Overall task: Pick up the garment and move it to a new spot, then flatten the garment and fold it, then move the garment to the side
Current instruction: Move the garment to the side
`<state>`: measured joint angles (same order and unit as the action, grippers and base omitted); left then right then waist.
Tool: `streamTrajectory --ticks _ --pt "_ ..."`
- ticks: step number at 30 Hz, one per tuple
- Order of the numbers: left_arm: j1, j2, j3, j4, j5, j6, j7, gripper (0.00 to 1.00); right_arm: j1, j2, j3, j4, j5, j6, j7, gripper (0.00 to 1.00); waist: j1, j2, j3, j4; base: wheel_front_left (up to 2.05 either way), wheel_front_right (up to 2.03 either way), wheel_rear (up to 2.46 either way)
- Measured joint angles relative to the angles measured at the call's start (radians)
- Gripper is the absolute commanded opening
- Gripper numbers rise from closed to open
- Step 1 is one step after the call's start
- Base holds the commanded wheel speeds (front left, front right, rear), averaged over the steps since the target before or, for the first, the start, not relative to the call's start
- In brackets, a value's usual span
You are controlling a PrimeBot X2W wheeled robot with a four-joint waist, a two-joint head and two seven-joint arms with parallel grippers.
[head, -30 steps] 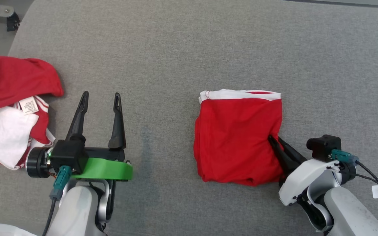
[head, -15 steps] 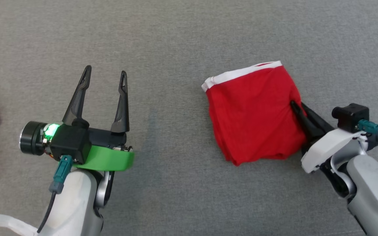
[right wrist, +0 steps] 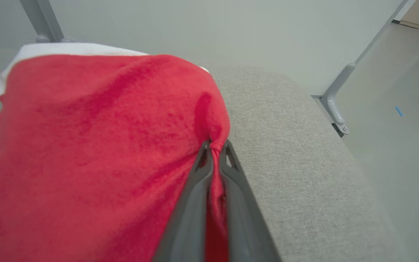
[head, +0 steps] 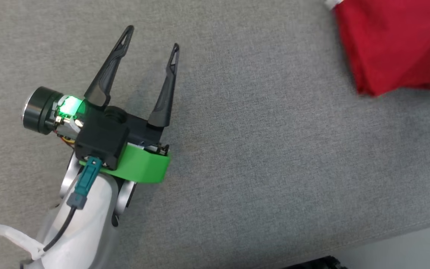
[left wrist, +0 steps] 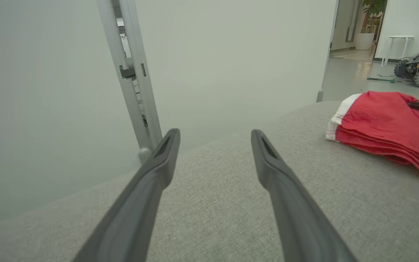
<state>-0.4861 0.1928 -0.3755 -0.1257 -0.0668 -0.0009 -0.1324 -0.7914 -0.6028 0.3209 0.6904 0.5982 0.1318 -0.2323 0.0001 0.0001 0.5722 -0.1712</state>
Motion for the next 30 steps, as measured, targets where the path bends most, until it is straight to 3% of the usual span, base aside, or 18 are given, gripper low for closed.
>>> streamTrajectory --ticks 6,10,11,12,13,21,30 --pt "-0.048 -0.004 -0.042 -0.031 0.014 -0.025 0.015 1.0 -0.111 -0.101 -0.049 0.132 -0.009 0.0 -0.023 0.0 0.0001 0.0 0.092 -0.021 0.0 0.0 0.0" --pt "-0.059 -0.004 -0.05 -0.035 0.016 -0.026 0.017 1.0 -0.161 -0.102 -0.05 0.17 -0.042 0.0 -0.026 0.0 0.0001 0.0 0.135 -0.024 0.0 0.0 0.0" --pt "-0.059 -0.004 -0.051 -0.035 0.016 -0.026 0.017 1.0 -0.168 -0.099 -0.058 0.17 -0.049 0.0 -0.028 0.07 0.0001 0.0 0.141 -0.025 0.0 0.0 0.0" --pt "-0.06 -0.004 -0.053 -0.033 0.016 -0.026 0.016 1.0 -0.176 -0.097 -0.067 0.17 -0.058 0.0 -0.029 0.44 0.0001 0.0 0.146 -0.025 0.0 0.0 0.0" --pt "-0.061 -0.004 -0.053 -0.031 0.015 -0.026 0.015 1.0 -0.178 -0.095 -0.081 0.163 -0.065 0.0 -0.029 1.0 0.0001 0.0 0.147 -0.025 0.0 0.0 0.0" --pt "-0.049 -0.006 -0.05 0.013 -0.004 -0.016 -0.014 1.0 -0.089 -0.036 -0.283 0.084 -0.195 0.0 -0.03 1.0 0.0 0.0 0.103 -0.026 0.0 0.0 0.0" --pt "0.058 -0.007 0.002 0.078 -0.062 0.041 -0.05 1.0 0.176 0.168 -0.417 -0.208 -0.263 0.0 -0.03 1.0 0.0 0.0 -0.009 -0.033 0.0 0.0 0.0"
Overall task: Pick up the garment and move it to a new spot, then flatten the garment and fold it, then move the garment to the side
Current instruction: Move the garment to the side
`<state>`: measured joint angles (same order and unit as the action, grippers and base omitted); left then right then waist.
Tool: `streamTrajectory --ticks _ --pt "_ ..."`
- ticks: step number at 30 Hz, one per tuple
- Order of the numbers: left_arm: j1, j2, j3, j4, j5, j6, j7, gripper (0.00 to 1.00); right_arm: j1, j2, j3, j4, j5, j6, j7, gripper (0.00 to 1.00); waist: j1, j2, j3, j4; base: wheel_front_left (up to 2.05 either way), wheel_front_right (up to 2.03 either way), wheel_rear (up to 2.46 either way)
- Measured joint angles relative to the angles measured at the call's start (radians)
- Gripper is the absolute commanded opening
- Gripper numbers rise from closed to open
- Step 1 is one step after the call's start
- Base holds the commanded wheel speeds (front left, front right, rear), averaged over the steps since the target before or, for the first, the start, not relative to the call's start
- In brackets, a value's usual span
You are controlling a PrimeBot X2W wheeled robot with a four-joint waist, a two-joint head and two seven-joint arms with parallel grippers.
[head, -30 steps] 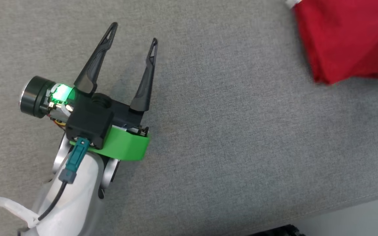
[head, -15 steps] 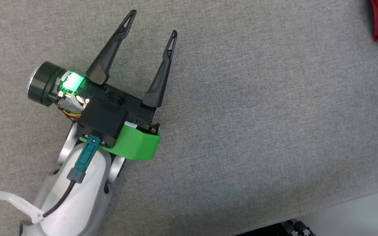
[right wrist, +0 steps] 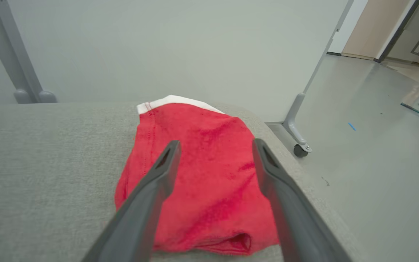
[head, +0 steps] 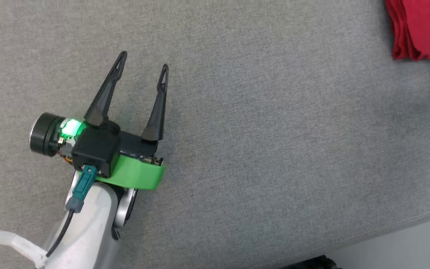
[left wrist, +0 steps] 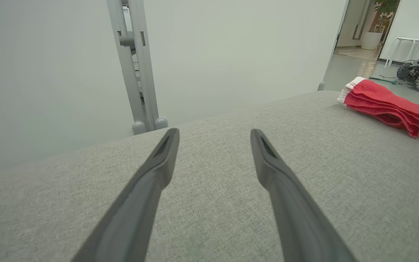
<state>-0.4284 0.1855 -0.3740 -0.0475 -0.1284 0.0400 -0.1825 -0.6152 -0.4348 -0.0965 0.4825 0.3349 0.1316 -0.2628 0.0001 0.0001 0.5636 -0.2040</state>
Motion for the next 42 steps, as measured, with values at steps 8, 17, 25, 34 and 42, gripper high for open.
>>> streamTrajectory --ticks 8,17,25,34,42 --pt "0.109 -0.003 0.038 0.019 -0.049 0.048 -0.014 1.0 0.25 0.145 0.007 -0.233 -0.035 0.0 0.0 1.0 -0.0001 0.0 -0.12 0.011 0.0 0.0 0.0" --pt "0.218 -0.003 0.079 0.031 -0.091 0.093 -0.026 1.0 0.405 0.223 0.108 -0.355 -0.049 0.0 0.0 1.0 -0.0001 0.0 -0.227 0.073 0.0 0.0 0.0" --pt "0.299 0.013 0.115 0.06 -0.119 0.119 -0.032 1.0 0.496 0.255 0.127 -0.429 -0.078 0.0 0.015 1.0 -0.0001 0.0 -0.316 0.147 0.0 0.0 0.0" --pt "0.38 0.027 0.114 0.11 -0.144 0.117 -0.038 1.0 0.644 0.293 0.1 -0.536 -0.094 0.0 0.088 1.0 -0.0001 0.0 -0.43 0.191 0.0 0.0 0.0" --pt "0.421 0.041 0.11 0.137 -0.162 0.11 -0.03 1.0 0.722 0.309 0.096 -0.593 -0.102 0.0 0.142 1.0 -0.0001 0.0 -0.508 0.197 0.0 0.0 0.0"
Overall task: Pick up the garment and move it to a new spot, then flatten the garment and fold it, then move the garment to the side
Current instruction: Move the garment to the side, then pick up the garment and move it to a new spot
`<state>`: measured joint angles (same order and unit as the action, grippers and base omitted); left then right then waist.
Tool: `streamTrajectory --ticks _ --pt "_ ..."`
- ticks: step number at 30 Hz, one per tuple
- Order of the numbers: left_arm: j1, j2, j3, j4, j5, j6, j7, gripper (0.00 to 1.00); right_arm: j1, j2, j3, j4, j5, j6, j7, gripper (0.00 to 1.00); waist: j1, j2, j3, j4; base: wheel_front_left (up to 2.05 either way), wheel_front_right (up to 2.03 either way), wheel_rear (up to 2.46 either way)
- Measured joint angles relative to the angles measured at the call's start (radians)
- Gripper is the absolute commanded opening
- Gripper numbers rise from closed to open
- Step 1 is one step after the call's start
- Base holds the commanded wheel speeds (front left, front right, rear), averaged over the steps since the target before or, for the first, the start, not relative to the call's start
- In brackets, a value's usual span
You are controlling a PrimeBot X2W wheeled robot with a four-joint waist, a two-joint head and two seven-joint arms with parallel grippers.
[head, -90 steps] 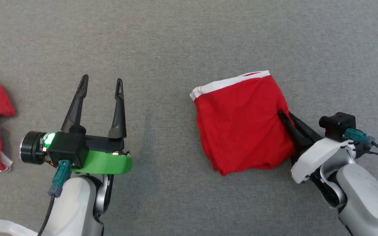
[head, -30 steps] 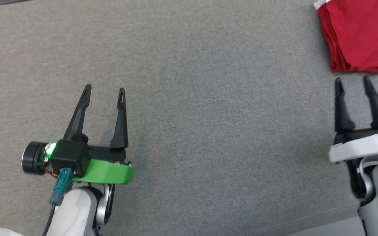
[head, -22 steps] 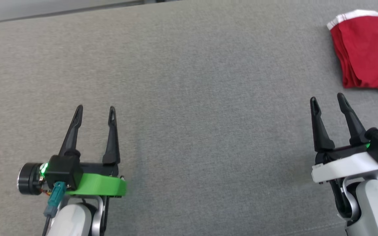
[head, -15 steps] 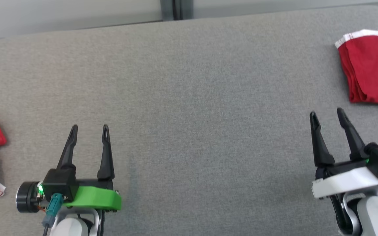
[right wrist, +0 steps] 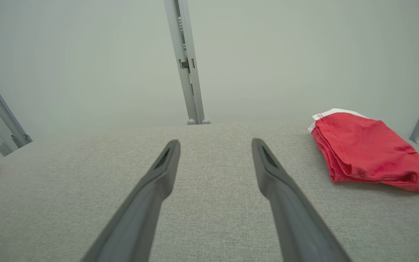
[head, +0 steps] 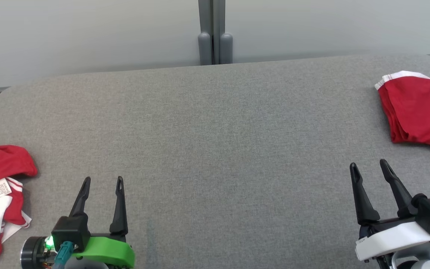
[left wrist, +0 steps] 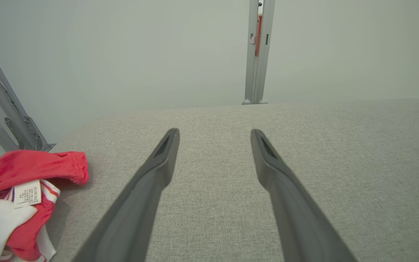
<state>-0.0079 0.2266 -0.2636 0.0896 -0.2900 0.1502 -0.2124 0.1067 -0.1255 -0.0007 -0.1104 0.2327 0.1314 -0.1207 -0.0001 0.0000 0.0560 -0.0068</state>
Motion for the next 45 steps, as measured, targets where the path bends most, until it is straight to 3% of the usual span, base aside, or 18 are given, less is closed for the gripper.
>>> streamTrajectory --ticks 16,24,33,45 --pt "0.002 0.004 -0.012 0.026 -0.012 -0.002 -0.001 1.0 0.033 0.01 -0.012 -0.042 -0.007 0.0 0.023 1.0 0.0 0.0 -0.023 -0.005 0.0 0.0 0.0" --pt "-0.007 0.004 -0.018 0.032 -0.016 -0.002 -0.009 1.0 0.048 0.019 -0.029 -0.059 -0.013 0.0 0.031 1.0 0.0 0.0 -0.025 0.025 0.0 0.0 0.0" --pt "-0.065 -0.013 -0.016 0.042 -0.017 -0.012 -0.035 1.0 0.046 0.013 -0.018 -0.123 -0.019 0.0 0.051 1.0 0.0 0.0 -0.008 0.143 0.0 0.0 0.0" --pt "-0.12 -0.05 0.039 0.074 -0.01 -0.036 -0.05 1.0 0.01 -0.024 0.026 -0.184 -0.026 0.0 0.101 1.0 0.0 0.0 0.021 0.382 0.0 0.0 0.0"
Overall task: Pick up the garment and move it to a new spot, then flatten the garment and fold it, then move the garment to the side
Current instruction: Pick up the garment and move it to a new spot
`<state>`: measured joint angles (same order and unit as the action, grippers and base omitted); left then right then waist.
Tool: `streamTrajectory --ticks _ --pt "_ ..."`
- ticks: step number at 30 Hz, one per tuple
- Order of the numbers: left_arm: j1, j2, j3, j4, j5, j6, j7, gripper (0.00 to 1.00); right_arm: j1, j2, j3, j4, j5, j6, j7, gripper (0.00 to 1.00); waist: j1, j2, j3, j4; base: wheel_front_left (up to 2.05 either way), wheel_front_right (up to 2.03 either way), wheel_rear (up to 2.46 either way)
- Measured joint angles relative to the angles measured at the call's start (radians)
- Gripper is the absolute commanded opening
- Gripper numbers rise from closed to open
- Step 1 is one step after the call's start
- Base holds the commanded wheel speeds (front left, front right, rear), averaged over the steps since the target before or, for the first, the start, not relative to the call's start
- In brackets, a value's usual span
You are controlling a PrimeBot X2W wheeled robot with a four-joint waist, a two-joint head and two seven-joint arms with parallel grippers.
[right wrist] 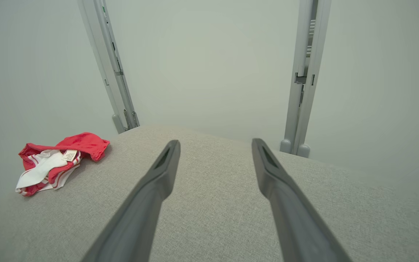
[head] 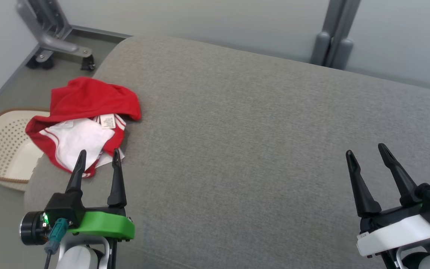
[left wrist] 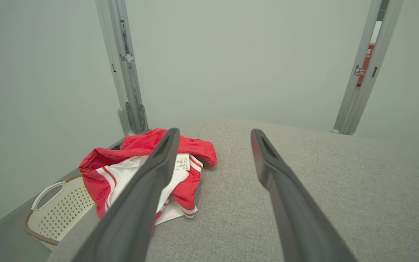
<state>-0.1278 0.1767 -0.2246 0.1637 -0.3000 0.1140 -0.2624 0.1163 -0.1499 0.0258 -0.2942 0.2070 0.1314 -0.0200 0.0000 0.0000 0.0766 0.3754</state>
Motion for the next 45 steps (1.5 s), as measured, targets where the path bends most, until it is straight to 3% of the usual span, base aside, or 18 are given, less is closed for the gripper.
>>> streamTrajectory --ticks 7,14,22,31,40,41,42,43,45 --pt "-0.004 -0.034 0.041 -0.001 0.02 -0.018 0.0 1.0 -0.025 -0.021 0.007 -0.029 -0.007 0.0 0.026 1.0 0.0 0.0 0.032 0.102 0.0 0.0 0.0" --pt "-0.052 -0.078 0.08 0.082 0.018 -0.05 -0.002 1.0 -0.073 -0.069 0.021 -0.074 -0.007 0.0 0.073 1.0 0.0 0.0 0.11 0.128 0.0 0.0 0.0" --pt "-0.212 -0.113 0.152 0.312 -0.025 -0.089 -0.002 1.0 -0.118 -0.12 -0.017 -0.136 -0.008 0.0 0.117 1.0 0.0001 0.0 0.239 0.097 0.0 0.0 0.0" --pt "-0.401 -0.114 0.243 0.663 -0.034 -0.172 -0.002 1.0 -0.163 -0.15 -0.021 -0.153 0.002 0.0 0.124 1.0 0.0001 0.0 0.378 0.025 0.0 0.0 0.0" --pt "-0.474 -0.105 0.333 0.756 -0.024 -0.194 -0.007 1.0 -0.173 -0.152 -0.023 -0.149 0.005 0.0 0.124 1.0 0.0001 0.0 0.439 -0.027 0.0 0.0 0.0" --pt "-0.481 -0.104 0.34 0.765 -0.024 -0.201 -0.008 0.74 -0.174 -0.152 -0.022 -0.148 0.005 0.0 0.124 1.0 0.0001 0.0 0.442 -0.029 0.0 0.0 0.0" --pt "-0.484 -0.102 0.343 0.77 -0.023 -0.204 -0.009 0.32 -0.174 -0.152 -0.022 -0.148 0.006 0.0 0.124 1.0 0.0001 0.0 0.443 -0.03 0.0 0.0 0.0" --pt "-0.489 -0.1 0.346 0.775 -0.017 -0.21 -0.009 0.0 -0.175 -0.152 -0.021 -0.146 0.006 0.0 0.123 1.0 0.0001 0.0 0.442 -0.03 0.0 0.0 0.0" --pt "-0.492 -0.099 0.352 0.763 -0.003 -0.215 -0.007 0.0 -0.18 -0.151 -0.02 -0.141 0.009 0.0 0.119 1.0 0.0001 0.0 0.437 -0.03 0.0 0.0 0.0"
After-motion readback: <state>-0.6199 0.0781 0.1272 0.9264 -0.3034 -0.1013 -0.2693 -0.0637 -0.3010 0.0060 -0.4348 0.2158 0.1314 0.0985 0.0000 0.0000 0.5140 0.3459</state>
